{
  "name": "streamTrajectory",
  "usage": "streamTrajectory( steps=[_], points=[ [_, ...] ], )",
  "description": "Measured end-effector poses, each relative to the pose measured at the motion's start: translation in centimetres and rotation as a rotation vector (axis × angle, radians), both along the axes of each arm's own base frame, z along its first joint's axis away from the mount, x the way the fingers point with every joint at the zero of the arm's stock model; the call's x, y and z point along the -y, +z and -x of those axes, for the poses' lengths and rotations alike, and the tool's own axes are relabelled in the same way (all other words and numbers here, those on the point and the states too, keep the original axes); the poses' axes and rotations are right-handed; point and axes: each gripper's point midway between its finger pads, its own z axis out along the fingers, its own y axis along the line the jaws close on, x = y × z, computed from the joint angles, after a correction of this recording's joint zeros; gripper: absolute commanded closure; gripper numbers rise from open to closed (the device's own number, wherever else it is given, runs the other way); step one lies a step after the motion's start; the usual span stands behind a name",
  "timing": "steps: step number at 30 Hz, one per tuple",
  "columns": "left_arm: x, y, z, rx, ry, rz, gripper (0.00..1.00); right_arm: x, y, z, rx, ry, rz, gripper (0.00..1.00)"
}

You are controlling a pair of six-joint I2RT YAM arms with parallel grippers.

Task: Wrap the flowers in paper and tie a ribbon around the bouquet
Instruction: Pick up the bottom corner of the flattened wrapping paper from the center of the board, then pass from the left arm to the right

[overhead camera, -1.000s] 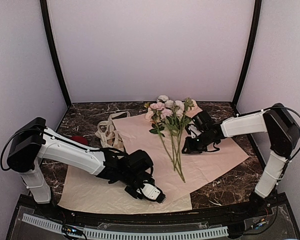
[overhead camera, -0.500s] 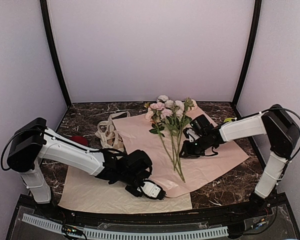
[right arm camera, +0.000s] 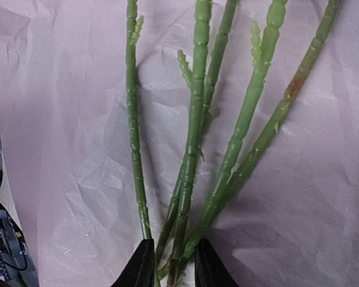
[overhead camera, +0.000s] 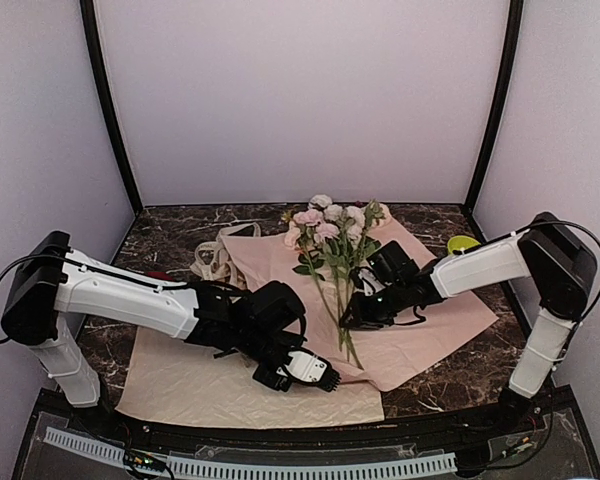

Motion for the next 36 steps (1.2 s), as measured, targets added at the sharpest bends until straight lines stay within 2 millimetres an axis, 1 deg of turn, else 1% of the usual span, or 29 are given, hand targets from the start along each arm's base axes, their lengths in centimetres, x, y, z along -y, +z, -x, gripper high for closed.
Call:
streamTrajectory(
  steps=[3, 5, 7, 9, 11, 13, 15, 16, 18, 19, 21, 25, 27, 29, 31, 33, 36],
  points=[
    [0.1, 0.6, 0.6, -0.04, -0.012, -0.003, 1.0, -0.5, 0.0, 0.7, -0.019, 0.0, -0.03, 0.77],
    [0.0, 0.7, 1.1, -0.067, -0.021, -0.011, 1.0, -0.4, 0.1, 1.0, -0.029, -0.01, -0.038, 0.76],
    [-0.1, 1.0, 1.5, -0.092, -0.03, -0.017, 1.0, -0.1, 0.6, 1.2, -0.024, -0.016, -0.039, 0.71],
    [-0.1, 1.3, 1.7, -0.105, -0.036, -0.02, 1.0, 0.3, 1.7, 1.3, -0.001, -0.019, -0.033, 0.64],
    [0.1, 1.7, 1.6, -0.102, -0.036, -0.017, 1.0, 0.8, 3.4, 1.2, 0.049, -0.016, -0.028, 0.55],
    [0.4, 2.1, 1.3, -0.09, -0.03, -0.012, 1.0, 1.3, 5.6, 1.2, 0.108, -0.003, -0.037, 0.49],
    [0.4, 2.4, 0.8, -0.08, -0.018, -0.013, 1.0, 1.6, 8.2, 1.7, 0.185, 0.042, -0.069, 0.46],
    [0.4, 2.6, 0.6, -0.079, -0.013, -0.012, 1.0, 1.6, 9.2, 2.0, 0.209, 0.065, -0.088, 0.46],
    [0.5, 3.0, 0.0, -0.082, 0.002, -0.009, 1.0, 1.5, 10.7, 3.0, 0.244, 0.123, -0.129, 0.46],
    [0.4, 3.2, -0.4, -0.087, 0.014, -0.005, 1.0, 1.5, 11.0, 3.6, 0.249, 0.152, -0.144, 0.46],
    [0.3, 3.5, -1.5, -0.107, 0.052, 0.004, 1.0, 1.6, 11.0, 4.9, 0.24, 0.202, -0.165, 0.45],
    [0.2, 3.4, -4.6, -0.168, 0.149, 0.017, 1.0, 2.0, 10.0, 7.7, 0.182, 0.28, -0.215, 0.43],
    [0.1, 3.2, -5.9, -0.202, 0.191, 0.021, 1.0, 1.9, 9.8, 8.5, 0.161, 0.301, -0.245, 0.42],
    [-0.1, 2.8, -6.8, -0.228, 0.223, 0.016, 1.0, 1.8, 9.5, 9.0, 0.144, 0.316, -0.266, 0.4],
    [-0.2, 2.2, -7.2, -0.252, 0.246, 0.005, 1.0, 1.6, 9.2, 9.4, 0.128, 0.327, -0.276, 0.37],
    [-0.4, 1.6, -7.2, -0.271, 0.257, -0.011, 1.0, 1.5, 8.7, 9.8, 0.112, 0.338, -0.279, 0.34],
    [-0.6, 1.2, -7.2, -0.293, 0.268, -0.025, 1.0, 1.3, 8.4, 10.8, 0.099, 0.371, -0.28, 0.32]
  ],
)
